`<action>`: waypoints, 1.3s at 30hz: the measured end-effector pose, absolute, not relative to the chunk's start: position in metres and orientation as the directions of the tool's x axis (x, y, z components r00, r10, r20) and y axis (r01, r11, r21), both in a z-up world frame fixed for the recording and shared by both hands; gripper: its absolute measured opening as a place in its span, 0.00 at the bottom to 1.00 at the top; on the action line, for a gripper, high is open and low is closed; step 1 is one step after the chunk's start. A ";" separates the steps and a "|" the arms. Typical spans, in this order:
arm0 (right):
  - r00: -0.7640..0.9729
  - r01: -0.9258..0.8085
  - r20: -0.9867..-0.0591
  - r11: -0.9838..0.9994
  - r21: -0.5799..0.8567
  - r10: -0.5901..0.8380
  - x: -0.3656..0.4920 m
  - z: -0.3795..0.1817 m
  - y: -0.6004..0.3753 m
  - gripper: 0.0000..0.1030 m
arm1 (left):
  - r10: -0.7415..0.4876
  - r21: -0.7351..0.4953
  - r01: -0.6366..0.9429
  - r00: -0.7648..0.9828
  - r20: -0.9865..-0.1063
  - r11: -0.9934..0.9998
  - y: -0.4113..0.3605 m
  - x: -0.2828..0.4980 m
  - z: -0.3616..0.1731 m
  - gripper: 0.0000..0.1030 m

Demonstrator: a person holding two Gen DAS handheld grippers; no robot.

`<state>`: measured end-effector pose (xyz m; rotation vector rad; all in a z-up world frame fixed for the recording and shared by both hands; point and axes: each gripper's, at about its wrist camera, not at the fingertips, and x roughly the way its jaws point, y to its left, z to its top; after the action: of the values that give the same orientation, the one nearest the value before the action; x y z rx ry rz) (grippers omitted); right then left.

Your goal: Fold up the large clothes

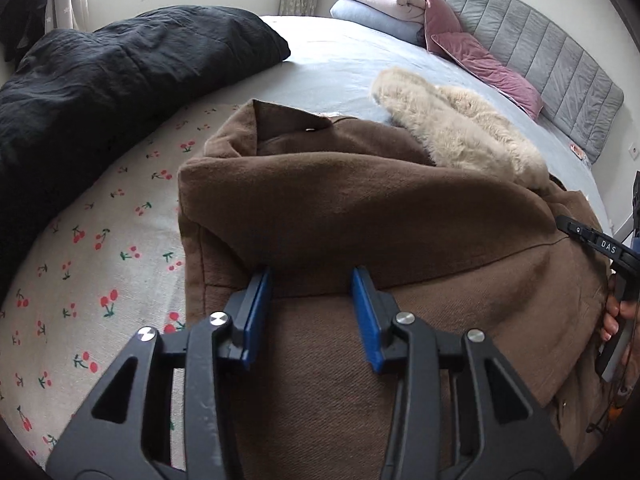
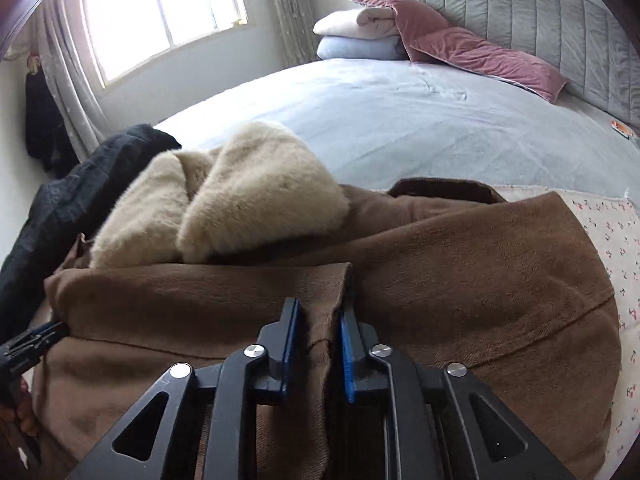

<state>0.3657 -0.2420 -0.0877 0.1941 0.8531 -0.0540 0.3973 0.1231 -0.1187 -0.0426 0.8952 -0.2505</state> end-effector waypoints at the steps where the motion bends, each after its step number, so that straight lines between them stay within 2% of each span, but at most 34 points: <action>1: 0.659 0.138 -0.751 0.976 0.168 0.036 0.364 -0.088 -0.246 0.33 | -0.223 -0.126 0.200 0.600 -0.768 0.972 0.121 0.396 -0.114 0.42; 4: 0.695 0.165 -0.718 0.968 0.191 0.023 0.346 -0.066 -0.258 0.39 | -0.230 -0.122 0.213 0.614 -0.755 0.969 0.121 0.390 -0.096 0.43; 8: 0.729 0.088 -0.682 0.981 0.173 0.055 0.320 -0.038 -0.247 0.42 | -0.295 -0.180 0.242 0.622 -0.725 0.953 0.119 0.373 -0.079 0.51; 9: 0.720 0.063 -0.689 0.982 0.178 0.078 0.314 -0.037 -0.242 0.42 | -0.325 -0.204 0.260 0.615 -0.719 0.944 0.117 0.366 -0.080 0.52; 11: 0.693 0.026 -0.711 0.981 0.193 0.121 0.307 -0.046 -0.234 0.42 | -0.351 -0.216 0.288 0.594 -0.724 0.933 0.111 0.353 -0.088 0.63; 13: 0.663 0.026 -0.742 0.987 0.157 0.100 0.304 -0.063 -0.228 0.43 | -0.323 -0.161 0.315 0.577 -0.750 0.935 0.103 0.343 -0.102 0.68; 15: 0.609 0.057 -0.792 0.994 0.097 0.043 0.306 -0.088 -0.228 0.46 | -0.287 -0.105 0.333 0.564 -0.774 0.937 0.097 0.340 -0.116 0.68; 17: 0.613 0.058 -0.786 0.988 0.144 0.078 0.300 -0.096 -0.236 0.47 | -0.261 -0.081 0.322 0.570 -0.779 0.943 0.097 0.335 -0.113 0.68; 19: 0.607 0.085 -0.788 0.978 0.190 0.100 0.289 -0.085 -0.243 0.49 | -0.276 -0.114 0.308 0.556 -0.784 0.945 0.100 0.324 -0.095 0.69; 20: 0.614 0.076 -0.777 0.970 0.229 0.135 0.280 -0.076 -0.247 0.49 | -0.301 -0.142 0.310 0.559 -0.772 0.940 0.104 0.314 -0.084 0.74; 22: 0.637 0.042 -0.749 0.962 0.269 0.181 0.256 -0.055 -0.254 0.55 | -0.321 -0.162 0.307 0.593 -0.738 0.938 0.112 0.290 -0.061 0.84; 25: 0.665 0.000 -0.725 0.970 0.242 0.181 0.211 -0.022 -0.263 0.67 | -0.310 -0.148 0.302 0.608 -0.731 0.942 0.125 0.254 -0.032 0.90; 31: 0.685 -0.035 -0.708 0.979 0.200 0.169 0.113 0.033 -0.283 0.79 | -0.282 -0.173 0.240 0.563 -0.776 0.955 0.158 0.186 0.012 0.90; 34: 0.689 -0.047 -0.704 0.980 0.196 0.174 0.064 0.046 -0.292 0.85 | -0.304 -0.215 0.223 0.550 -0.778 0.951 0.175 0.147 0.024 0.94; 39: 0.664 -0.045 -0.727 0.979 0.198 0.177 -0.007 0.041 -0.309 0.86 | -0.345 -0.250 0.246 0.521 -0.781 0.937 0.198 0.090 0.021 0.96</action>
<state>-0.0069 -0.3093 0.0409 0.1679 0.8368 0.1265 0.0902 0.1983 0.0210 -0.1128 0.9604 -0.3549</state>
